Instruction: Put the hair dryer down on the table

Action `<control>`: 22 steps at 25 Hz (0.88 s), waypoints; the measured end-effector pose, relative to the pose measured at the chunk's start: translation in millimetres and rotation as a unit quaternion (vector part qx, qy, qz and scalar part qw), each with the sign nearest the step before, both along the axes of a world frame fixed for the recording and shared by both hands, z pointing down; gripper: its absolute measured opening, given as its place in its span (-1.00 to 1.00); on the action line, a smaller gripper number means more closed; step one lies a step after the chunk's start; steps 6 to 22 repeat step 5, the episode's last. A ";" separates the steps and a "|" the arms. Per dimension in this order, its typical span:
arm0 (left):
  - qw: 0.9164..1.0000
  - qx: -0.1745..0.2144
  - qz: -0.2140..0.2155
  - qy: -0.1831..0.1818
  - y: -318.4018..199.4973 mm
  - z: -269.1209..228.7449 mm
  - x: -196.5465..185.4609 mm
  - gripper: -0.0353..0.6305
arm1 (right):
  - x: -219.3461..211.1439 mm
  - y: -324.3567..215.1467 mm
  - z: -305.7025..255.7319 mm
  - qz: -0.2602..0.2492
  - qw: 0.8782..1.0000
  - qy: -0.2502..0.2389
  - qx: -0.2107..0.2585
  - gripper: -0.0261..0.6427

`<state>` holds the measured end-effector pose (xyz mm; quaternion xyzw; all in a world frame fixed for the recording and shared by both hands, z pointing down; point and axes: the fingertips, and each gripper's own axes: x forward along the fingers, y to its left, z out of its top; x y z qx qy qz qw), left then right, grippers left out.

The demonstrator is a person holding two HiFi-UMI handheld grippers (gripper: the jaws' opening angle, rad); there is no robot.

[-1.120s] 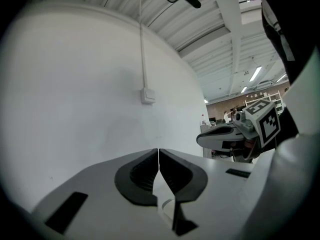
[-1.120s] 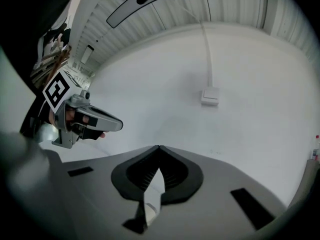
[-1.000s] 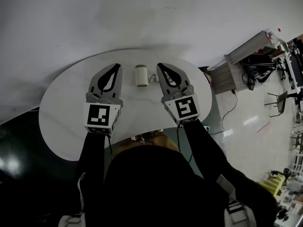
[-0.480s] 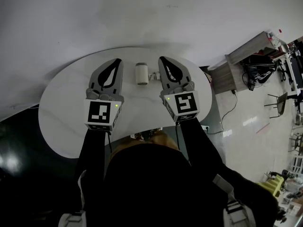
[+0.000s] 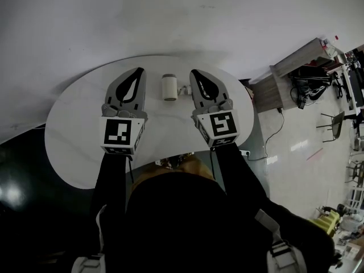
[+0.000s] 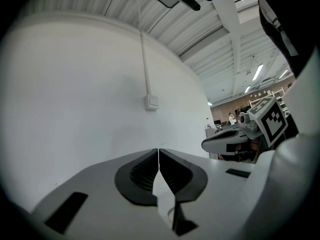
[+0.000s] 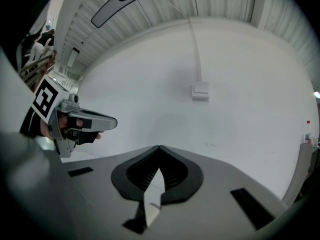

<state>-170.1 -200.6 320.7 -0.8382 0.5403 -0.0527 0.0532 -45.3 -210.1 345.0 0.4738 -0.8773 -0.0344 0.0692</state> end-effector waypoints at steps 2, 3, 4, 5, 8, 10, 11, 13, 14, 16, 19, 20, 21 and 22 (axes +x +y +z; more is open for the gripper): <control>1.000 0.001 0.004 0.000 -1.2 1.2 0.9 -0.83 | 1.3 -2.0 2.6 -0.002 1.000 0.005 0.003 -0.84; 1.000 0.001 0.006 0.000 -1.6 2.3 1.3 -0.83 | 1.8 -2.6 3.6 -0.002 1.000 0.008 0.004 -0.84; 1.000 -0.002 0.005 0.000 -1.9 3.8 1.6 -0.83 | 2.0 -2.9 4.3 -0.003 1.000 0.010 0.005 -0.84; 1.000 -0.005 0.005 -0.001 -2.1 5.3 1.7 -0.83 | 2.1 -3.1 4.8 -0.004 1.000 0.011 0.005 -0.84; 1.000 -0.005 0.005 -0.001 -2.1 5.3 1.7 -0.83 | 2.1 -3.1 4.8 -0.004 1.000 0.011 0.005 -0.84; 1.000 -0.005 0.005 -0.001 -2.1 5.3 1.7 -0.83 | 2.1 -3.1 4.8 -0.004 1.000 0.011 0.005 -0.84; 1.000 -0.005 0.005 -0.001 -2.1 5.3 1.7 -0.83 | 2.1 -3.1 4.8 -0.004 1.000 0.011 0.005 -0.84; 1.000 -0.005 0.005 -0.001 -2.1 5.3 1.7 -0.83 | 2.1 -3.1 4.8 -0.004 1.000 0.011 0.005 -0.84; 1.000 -0.005 0.005 -0.001 -2.1 5.3 1.7 -0.83 | 2.1 -3.1 4.8 -0.004 1.000 0.011 0.005 -0.84; 1.000 -0.005 0.005 -0.001 -2.1 5.3 1.7 -0.83 | 2.1 -3.1 4.8 -0.004 1.000 0.011 0.005 -0.84; 1.000 -0.005 0.005 -0.001 -2.1 5.3 1.7 -0.83 | 2.1 -3.1 4.8 -0.004 1.000 0.011 0.005 -0.84; 1.000 -0.005 0.005 -0.001 -2.1 5.3 1.7 -0.83 | 2.1 -3.1 4.8 -0.004 1.000 0.011 0.005 -0.84; 1.000 -0.005 0.005 -0.001 -2.1 5.3 1.7 -0.83 | 2.1 -3.1 4.8 -0.004 1.000 0.011 0.005 -0.84; 1.000 -0.005 0.005 -0.001 -2.1 5.3 1.7 -0.83 | 2.1 -3.1 4.8 -0.004 1.000 0.011 0.005 -0.84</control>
